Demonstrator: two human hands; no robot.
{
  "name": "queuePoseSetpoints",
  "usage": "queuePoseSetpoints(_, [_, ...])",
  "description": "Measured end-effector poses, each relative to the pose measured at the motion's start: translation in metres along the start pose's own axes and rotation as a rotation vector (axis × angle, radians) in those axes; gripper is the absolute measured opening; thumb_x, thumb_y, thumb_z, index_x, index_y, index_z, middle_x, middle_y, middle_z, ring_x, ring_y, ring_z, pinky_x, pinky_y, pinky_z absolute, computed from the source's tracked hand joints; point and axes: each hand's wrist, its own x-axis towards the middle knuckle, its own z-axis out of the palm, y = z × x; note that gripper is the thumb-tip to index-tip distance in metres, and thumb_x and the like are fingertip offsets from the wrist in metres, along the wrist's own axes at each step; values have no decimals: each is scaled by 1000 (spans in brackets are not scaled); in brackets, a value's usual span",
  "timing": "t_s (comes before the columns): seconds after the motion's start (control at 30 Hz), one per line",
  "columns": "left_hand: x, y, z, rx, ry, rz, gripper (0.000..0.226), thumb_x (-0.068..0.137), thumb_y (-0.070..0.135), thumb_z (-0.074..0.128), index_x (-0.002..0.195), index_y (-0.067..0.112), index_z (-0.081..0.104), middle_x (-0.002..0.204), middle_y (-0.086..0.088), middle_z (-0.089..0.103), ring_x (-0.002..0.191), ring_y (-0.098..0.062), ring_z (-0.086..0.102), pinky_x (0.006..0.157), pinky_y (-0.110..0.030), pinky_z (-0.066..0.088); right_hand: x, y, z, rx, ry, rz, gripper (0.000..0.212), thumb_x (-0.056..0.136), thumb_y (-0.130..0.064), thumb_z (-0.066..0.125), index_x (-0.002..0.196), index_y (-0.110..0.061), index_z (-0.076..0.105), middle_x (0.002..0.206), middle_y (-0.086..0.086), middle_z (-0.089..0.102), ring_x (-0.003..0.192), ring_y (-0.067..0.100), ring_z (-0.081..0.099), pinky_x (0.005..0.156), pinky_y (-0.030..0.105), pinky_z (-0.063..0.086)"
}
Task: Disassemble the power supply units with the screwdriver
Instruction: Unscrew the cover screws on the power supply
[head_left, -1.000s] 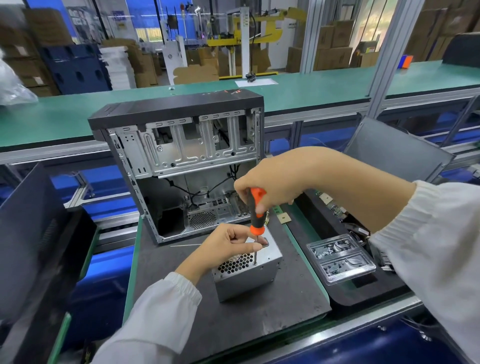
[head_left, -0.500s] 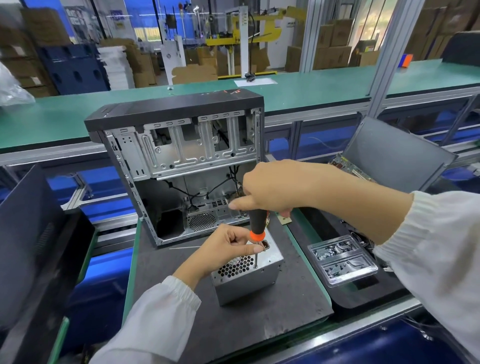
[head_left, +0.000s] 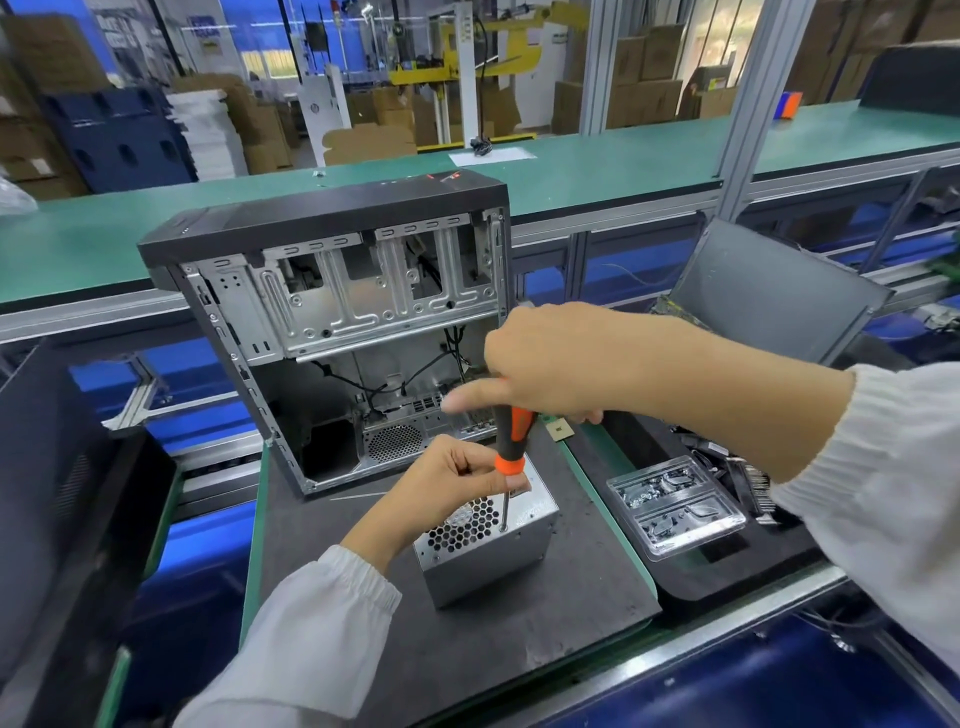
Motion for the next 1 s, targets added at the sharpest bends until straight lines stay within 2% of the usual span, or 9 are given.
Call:
queuePoseSetpoints(0.07, [0,2,0,0,-2,-8,15,86,24,73,87,10,78,56,-26,29,58,-32,20,58,-13,29,2,-2,5,-85,54,-33,57,94,-62,29,65,-13,35,58,1,43,57,21,48,45,28,26])
queuePoseSetpoints(0.2, [0,7,-1,-31,-14,-33,10,84,24,74,87,16,78,54,8,53,52,0,41,56,-5,34,2,3,4,-56,-10,-161,26,101,-40,39,95,-17,49,72,-6,41,71,19,49,51,30,30])
queuePoseSetpoints(0.37, [-1,8,-3,-34,-28,-48,12,84,29,73,88,18,78,49,2,39,50,-6,33,57,-10,33,-5,11,-7,103,-101,-324,21,92,-23,60,112,-30,59,88,-18,44,96,11,49,82,31,41])
queuePoseSetpoints(0.47, [-2,10,-4,-33,-30,-56,10,84,26,73,87,19,79,53,7,46,50,-6,36,56,-6,32,-7,10,-6,152,-5,-269,31,88,-48,60,112,-28,60,74,-22,41,78,5,48,73,29,42])
queuePoseSetpoints(0.6, [-2,12,-6,-17,-12,-50,7,83,27,74,84,23,80,51,-3,26,49,-8,28,57,-3,35,-1,0,3,-202,176,-93,57,85,-73,34,71,-18,39,65,-3,35,58,18,44,45,27,27])
queuePoseSetpoints(0.7, [-3,13,-7,-32,-47,-41,6,84,24,74,85,20,80,57,-23,33,51,-3,38,64,-4,42,2,1,4,-113,126,-176,37,95,-56,39,90,-19,44,66,-7,34,63,17,44,46,27,24])
queuePoseSetpoints(0.77, [-4,12,-8,-49,-72,-52,7,85,21,74,87,17,79,56,-10,53,56,4,51,65,-4,42,0,8,-3,60,-31,-247,12,96,-35,52,99,-27,44,73,-12,41,68,10,48,52,28,34])
queuePoseSetpoints(0.87, [-3,13,-7,-38,-77,-56,8,86,22,73,89,17,79,54,7,52,52,3,45,62,-6,39,-3,11,-12,177,-195,-354,34,87,-6,54,106,-35,53,91,-15,50,91,15,55,76,40,49])
queuePoseSetpoints(1.0, [-3,13,-5,-56,-71,-25,26,89,12,69,75,31,77,50,17,51,51,5,50,59,-2,39,-2,7,-6,142,-66,-255,42,84,-56,59,117,-32,53,71,-16,51,81,-2,53,61,29,42])
